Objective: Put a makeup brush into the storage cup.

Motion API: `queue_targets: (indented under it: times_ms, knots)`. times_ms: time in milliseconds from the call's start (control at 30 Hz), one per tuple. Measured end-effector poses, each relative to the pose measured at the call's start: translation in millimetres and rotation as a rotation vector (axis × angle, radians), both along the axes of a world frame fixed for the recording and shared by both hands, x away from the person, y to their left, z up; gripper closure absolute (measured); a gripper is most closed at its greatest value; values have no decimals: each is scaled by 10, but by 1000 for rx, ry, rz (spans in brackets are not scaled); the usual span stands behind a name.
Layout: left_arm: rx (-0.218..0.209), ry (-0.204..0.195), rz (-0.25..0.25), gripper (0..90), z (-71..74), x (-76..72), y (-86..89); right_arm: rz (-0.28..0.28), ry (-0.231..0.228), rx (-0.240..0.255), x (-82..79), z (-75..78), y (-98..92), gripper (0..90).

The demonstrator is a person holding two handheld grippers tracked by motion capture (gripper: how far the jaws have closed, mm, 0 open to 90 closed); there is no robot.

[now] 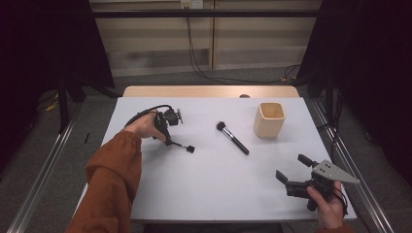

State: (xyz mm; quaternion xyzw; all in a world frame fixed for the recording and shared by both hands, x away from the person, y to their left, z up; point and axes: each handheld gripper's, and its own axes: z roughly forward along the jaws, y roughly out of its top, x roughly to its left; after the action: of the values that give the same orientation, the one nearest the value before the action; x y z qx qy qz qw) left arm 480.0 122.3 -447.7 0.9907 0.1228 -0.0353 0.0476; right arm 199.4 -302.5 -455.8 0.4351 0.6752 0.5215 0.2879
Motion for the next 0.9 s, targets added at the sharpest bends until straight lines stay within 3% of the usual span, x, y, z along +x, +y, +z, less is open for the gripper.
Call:
queue_targets:
  times_ms: [100, 200, 233, 367, 433, 500, 533, 600, 633, 700, 800, 867, 900]
  knots:
    - [5, 17, 1, 786, 1, -6, 9, -1, 6, 4, 0, -1, 3, 0]
    - [-5, 4, 14, 847, -18, -40, 15, -2, 6, 7, -2, -1, 3, 0]
    - [9, 26, -7, 856, -2, -21, 15, -2, 6, 8, -2, -2, 2, 0]
    - [13, 25, -2, 859, -5, -29, 11, 0, 11, 6, -2, -6, 2, 0]
    - [10, 3, 7, 860, -14, -40, 9, 3, 10, -3, -2, -9, -4, 0]
    - [11, 17, 7, 862, -2, -45, 8, 2, 14, 1, 1, -11, -3, 0]
    - [2, -10, 11, 863, -7, -59, 19, 2, 13, -1, 1, -10, -3, 0]
    - [-15, 3, 21, 863, 7, -61, 49, 3, 13, -2, 3, -9, -1, 0]
    - [-34, -18, 36, 863, -2, -74, 68, -2, 14, 5, 4, -8, 6, 0]
    - [-52, 5, 41, 863, 16, -60, 111, -2, 14, 6, 10, -9, 8, 0]
    - [-88, -4, 72, 863, 19, -67, 173, -1, 17, 2, 18, -11, 12, 0]
    - [-119, -9, 94, 863, 33, -73, 217, 2, 16, 1, 18, -9, 14, 0]
    - [-163, -6, 141, 863, 31, -92, 238, 2, 16, 1, 19, -10, 15, 0]
